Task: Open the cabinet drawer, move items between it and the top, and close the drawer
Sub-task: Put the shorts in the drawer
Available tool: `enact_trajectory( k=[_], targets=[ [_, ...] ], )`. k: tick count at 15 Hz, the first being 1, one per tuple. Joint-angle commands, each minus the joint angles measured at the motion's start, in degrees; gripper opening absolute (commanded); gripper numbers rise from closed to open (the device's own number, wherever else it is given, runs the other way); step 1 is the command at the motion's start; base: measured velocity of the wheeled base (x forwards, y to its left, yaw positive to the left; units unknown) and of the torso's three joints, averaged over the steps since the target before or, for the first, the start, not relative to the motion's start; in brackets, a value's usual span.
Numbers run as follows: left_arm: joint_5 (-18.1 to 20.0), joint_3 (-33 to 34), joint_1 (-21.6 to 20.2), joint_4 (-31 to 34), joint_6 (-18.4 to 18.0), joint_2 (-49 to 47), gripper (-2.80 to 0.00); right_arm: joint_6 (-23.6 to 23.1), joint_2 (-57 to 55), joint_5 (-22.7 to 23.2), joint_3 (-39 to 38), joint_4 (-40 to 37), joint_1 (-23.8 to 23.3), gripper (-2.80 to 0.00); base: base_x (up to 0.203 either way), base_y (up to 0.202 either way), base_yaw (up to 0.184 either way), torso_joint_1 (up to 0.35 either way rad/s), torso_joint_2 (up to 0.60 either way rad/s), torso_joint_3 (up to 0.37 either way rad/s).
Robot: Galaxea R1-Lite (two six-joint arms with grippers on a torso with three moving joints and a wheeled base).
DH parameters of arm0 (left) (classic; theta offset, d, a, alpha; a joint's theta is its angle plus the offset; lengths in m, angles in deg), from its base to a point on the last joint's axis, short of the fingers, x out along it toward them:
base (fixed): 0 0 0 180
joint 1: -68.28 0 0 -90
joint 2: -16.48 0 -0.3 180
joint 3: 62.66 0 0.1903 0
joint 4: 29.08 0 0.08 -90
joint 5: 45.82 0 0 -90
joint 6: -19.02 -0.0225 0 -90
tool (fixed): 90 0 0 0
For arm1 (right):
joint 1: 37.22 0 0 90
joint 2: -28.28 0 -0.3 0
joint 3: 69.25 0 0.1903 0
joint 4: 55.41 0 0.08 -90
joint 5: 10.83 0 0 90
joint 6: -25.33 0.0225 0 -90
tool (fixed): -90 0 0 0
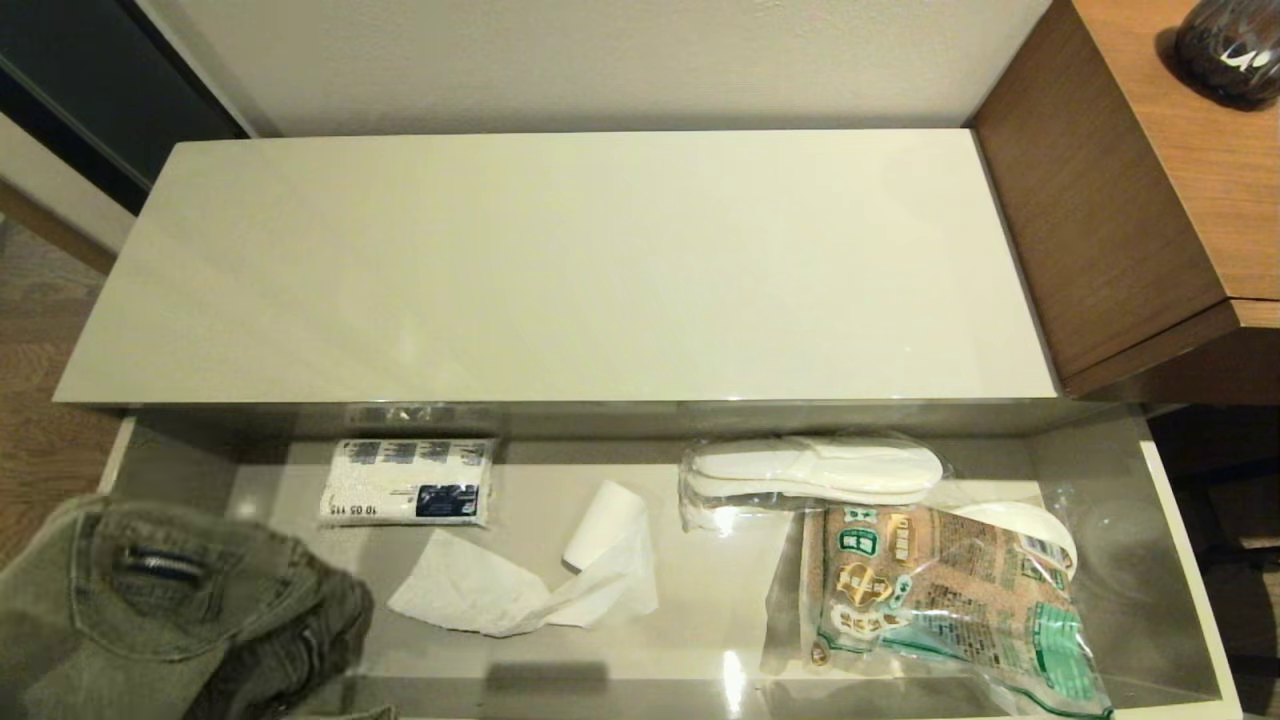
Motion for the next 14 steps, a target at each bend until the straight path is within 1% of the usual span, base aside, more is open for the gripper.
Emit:
enact_trajectory(
  k=[1, 2, 3, 4, 5, 9, 11, 13, 14],
  targets=[
    [0.4, 7.0, -0.5, 0.4, -0.9, 6.9, -2.8, 0.0, -0.1, 0.0, -0.1, 0.0, 0.0, -2.8, 0.0, 0.0, 0.0, 0.0, 0.0, 0.0],
    [1.8, 8.0, -0.6, -0.3, -0.9, 6.3, -2.8, 0.0, -0.1, 0.0, -0.1, 0.1, 0.0, -2.8, 0.0, 0.0, 0.0, 0.0, 0.0, 0.0],
    [2.2, 8.1, -0.7, -0.7, -0.9, 6.2, -2.8, 0.0, -0.1, 0.0, -0.1, 0.1, 0.0, -2.8, 0.0, 0.0, 0.0, 0.0, 0.0, 0.0],
    [2.9, 8.5, -0.7, -2.6, -0.9, 5.2, -2.8, 0.0, -0.1, 0.0, -0.1, 0.1, 0.0, -2.8, 0.0, 0.0, 0.0, 0.0, 0.0, 0.0],
    [3.4, 9.1, -1.1, -5.8, -0.9, 2.8, -2.8, 0.0, -0.1, 0.0, -0.1, 0.1, 0.0, -2.8, 0.0, 0.0, 0.0, 0.0, 0.0, 0.0],
    [3.9, 10.1, -4.7, -24.1, -0.3, -12.2, -2.8, 0.0, -0.1, 0.0, -0.1, 0.0, 0.0, -2.8, 0.0, 0.0, 0.0, 0.0, 0.0, 0.0],
    [4.1, 10.4, -5.4, -31.5, 2.0, -20.1, -2.8, 0.0, -0.1, 0.0, -0.1, 0.0, 0.0, -2.8, 0.0, 0.0, 0.0, 0.0, 0.0, 0.0],
    [5.2, 11.6, -5.7, -35.9, 6.6, -26.5, -2.8, 0.0, -0.1, 0.0, 0.0, 0.0, 0.0, -2.8, 0.0, 0.0, 0.0, 0.0, 0.0, 0.0],
    [5.9, 12.4, -5.8, -37.1, 9.1, -29.0, -2.8, 0.0, -0.1, 0.0, 0.0, 0.1, 0.0, -2.8, 0.0, 0.0, 0.0, 0.0, 0.0, 0.0]
  ],
)
